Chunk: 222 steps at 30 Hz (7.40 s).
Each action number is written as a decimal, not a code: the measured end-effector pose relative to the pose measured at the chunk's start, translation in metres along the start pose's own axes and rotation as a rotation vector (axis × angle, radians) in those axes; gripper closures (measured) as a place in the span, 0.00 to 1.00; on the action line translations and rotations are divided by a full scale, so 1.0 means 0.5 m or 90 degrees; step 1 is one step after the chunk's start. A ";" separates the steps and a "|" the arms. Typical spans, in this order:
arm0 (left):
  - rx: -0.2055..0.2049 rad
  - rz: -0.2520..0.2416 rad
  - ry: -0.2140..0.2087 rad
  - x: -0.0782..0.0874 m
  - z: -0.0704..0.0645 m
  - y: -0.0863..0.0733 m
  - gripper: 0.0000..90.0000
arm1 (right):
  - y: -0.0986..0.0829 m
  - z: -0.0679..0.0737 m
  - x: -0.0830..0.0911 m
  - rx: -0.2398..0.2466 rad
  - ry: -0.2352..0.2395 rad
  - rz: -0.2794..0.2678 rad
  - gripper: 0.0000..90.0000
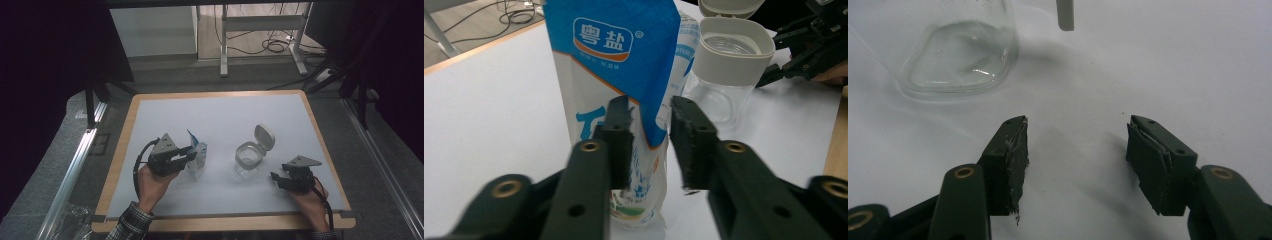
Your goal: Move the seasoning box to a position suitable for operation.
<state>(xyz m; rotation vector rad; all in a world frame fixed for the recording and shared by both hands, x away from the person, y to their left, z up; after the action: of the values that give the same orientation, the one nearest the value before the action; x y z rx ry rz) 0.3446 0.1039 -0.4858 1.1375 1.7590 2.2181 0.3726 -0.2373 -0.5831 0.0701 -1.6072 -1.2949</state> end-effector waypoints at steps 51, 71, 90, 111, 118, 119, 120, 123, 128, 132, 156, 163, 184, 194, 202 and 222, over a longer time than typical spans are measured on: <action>-0.014 -0.016 -0.134 -0.021 0.075 0.104 0.26 | 0.000 0.001 -0.001 -0.001 0.004 0.001 0.45; -0.047 0.004 -0.167 -0.028 0.059 0.098 0.46 | 0.000 0.001 -0.001 -0.001 0.003 0.001 0.45; -0.038 0.002 -0.198 -0.018 0.062 0.101 0.47 | 0.000 0.001 -0.001 0.000 0.003 0.001 0.45; -0.062 0.007 -0.212 -0.023 0.072 0.096 0.56 | 0.000 0.001 -0.001 -0.001 0.003 0.001 0.45; -0.075 0.008 -0.224 -0.028 0.068 0.097 0.63 | 0.000 0.001 -0.001 -0.001 0.003 0.001 0.45; -0.077 0.008 -0.222 -0.028 0.068 0.097 0.63 | 0.000 0.001 -0.001 -0.001 0.003 0.001 0.45; -0.081 0.008 -0.219 -0.027 0.069 0.097 0.66 | 0.000 0.001 -0.001 -0.002 0.003 0.000 0.45; -0.082 0.007 -0.216 -0.027 0.070 0.097 0.68 | -0.001 0.001 -0.001 -0.001 0.003 0.001 0.45; -0.083 0.006 -0.216 -0.028 0.070 0.098 0.73 | 0.000 0.002 -0.001 0.001 0.002 0.001 0.46; -0.082 0.006 -0.218 -0.031 0.069 0.098 0.77 | 0.000 0.001 0.000 0.001 0.002 0.000 0.46; -0.032 0.004 -0.159 -0.035 0.089 0.101 1.00 | 0.000 0.001 0.000 -0.001 0.003 0.001 0.46; -0.016 0.008 -0.118 -0.028 0.099 0.106 1.00 | 0.000 0.001 -0.001 -0.002 0.004 0.001 0.46; -0.029 -0.008 -0.113 -0.002 0.117 0.077 0.90 | 0.000 0.002 -0.001 -0.001 0.002 0.001 0.46; -0.046 -0.006 -0.118 -0.017 0.113 0.076 0.71 | 0.000 0.002 -0.001 -0.001 0.002 0.001 0.45; -0.054 0.017 -0.130 -0.048 0.114 0.051 0.63 | 0.000 0.001 -0.001 -0.001 0.002 0.001 0.45; -0.042 0.050 -0.150 -0.072 0.115 0.028 0.98 | 0.000 0.002 -0.001 -0.002 0.003 0.001 0.45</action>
<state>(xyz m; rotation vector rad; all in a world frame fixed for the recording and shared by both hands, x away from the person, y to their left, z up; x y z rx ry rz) 0.4098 0.1275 -0.4877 1.4096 1.5631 2.0647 0.3721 -0.2365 -0.5833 0.0693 -1.6014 -1.2951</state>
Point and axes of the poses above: each handheld gripper's, and its own axes: x roughly backward along the jaws, y roughly out of its top, z roughly to its left, the point moved 8 cm from there along -x, roughly forward along the jaws, and after that the axes turned 12 degrees about y, right-handed, at the moved point
